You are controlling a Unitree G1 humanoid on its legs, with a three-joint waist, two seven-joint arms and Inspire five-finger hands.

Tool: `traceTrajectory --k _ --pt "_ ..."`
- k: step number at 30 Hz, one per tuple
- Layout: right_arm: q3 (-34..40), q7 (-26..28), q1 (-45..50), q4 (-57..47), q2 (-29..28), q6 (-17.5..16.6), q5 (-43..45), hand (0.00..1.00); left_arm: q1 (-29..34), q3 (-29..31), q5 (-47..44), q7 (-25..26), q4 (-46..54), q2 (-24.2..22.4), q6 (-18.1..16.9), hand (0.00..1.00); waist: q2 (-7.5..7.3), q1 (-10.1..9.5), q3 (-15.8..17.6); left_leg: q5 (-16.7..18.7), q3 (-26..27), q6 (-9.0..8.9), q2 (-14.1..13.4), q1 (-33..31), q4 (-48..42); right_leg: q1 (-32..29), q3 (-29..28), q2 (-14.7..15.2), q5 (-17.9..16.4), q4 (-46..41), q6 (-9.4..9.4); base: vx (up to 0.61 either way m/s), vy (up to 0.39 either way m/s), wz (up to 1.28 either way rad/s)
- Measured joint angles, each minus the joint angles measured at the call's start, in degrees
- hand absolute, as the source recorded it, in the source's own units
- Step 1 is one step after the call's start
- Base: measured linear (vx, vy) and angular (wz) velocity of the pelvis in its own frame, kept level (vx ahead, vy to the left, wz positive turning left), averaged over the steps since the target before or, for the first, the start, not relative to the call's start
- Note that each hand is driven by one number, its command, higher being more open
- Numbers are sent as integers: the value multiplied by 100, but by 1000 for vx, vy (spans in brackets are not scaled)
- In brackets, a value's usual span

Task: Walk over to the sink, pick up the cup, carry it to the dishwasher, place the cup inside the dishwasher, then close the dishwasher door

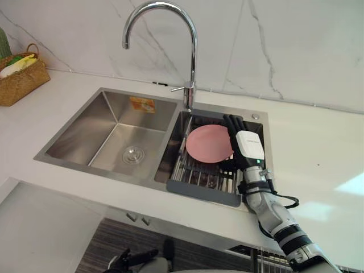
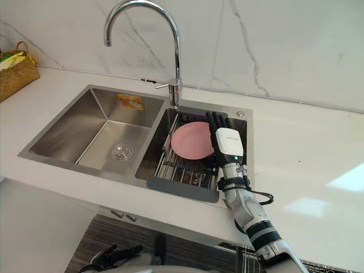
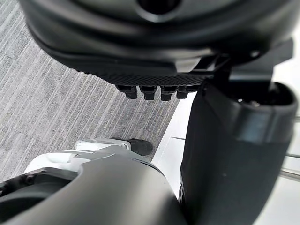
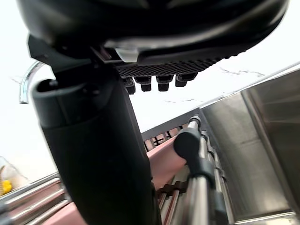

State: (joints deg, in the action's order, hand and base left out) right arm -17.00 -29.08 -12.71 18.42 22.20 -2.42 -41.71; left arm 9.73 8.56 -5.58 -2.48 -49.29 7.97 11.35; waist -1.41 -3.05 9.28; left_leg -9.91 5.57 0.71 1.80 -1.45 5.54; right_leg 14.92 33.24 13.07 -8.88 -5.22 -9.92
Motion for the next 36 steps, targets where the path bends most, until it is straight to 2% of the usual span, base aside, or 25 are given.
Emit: traceTrajectory --k 5,12,20,26,36 --pt "43 -75 83 5 -51 -75 6 100 1 -17 -2 30 -2 3 -4 100 1 -4 6 28 -19 -47 -32 60 1 17 -29 3 45 -96 -9 14 -41 1" --pt "111 -154 114 138 -155 -101 14 100 3 -86 -15 121 -1 -3 -45 100 30 -47 22 71 -48 -66 -146 121 1 38 -123 -100 116 -184 100 -29 -47 1" --pt "152 -166 283 134 -244 -116 674 100 27 -119 -15 227 3 3 -49 100 27 -47 -5 160 -46 -122 -246 214 0 38 -195 -158 196 -316 212 7 -12 0" --pt "208 -166 420 130 -370 -114 856 100 62 -127 -14 253 -19 6 -33 100 14 -45 -116 162 -54 -191 -278 264 0 40 -205 -172 199 -379 216 48 -34 0" --pt "307 -165 432 247 -471 -100 1221 100 70 -130 -17 263 -39 -5 0 100 66 -59 -152 176 -107 -206 -300 300 0 100 -197 -215 197 -344 217 9 -17 2"
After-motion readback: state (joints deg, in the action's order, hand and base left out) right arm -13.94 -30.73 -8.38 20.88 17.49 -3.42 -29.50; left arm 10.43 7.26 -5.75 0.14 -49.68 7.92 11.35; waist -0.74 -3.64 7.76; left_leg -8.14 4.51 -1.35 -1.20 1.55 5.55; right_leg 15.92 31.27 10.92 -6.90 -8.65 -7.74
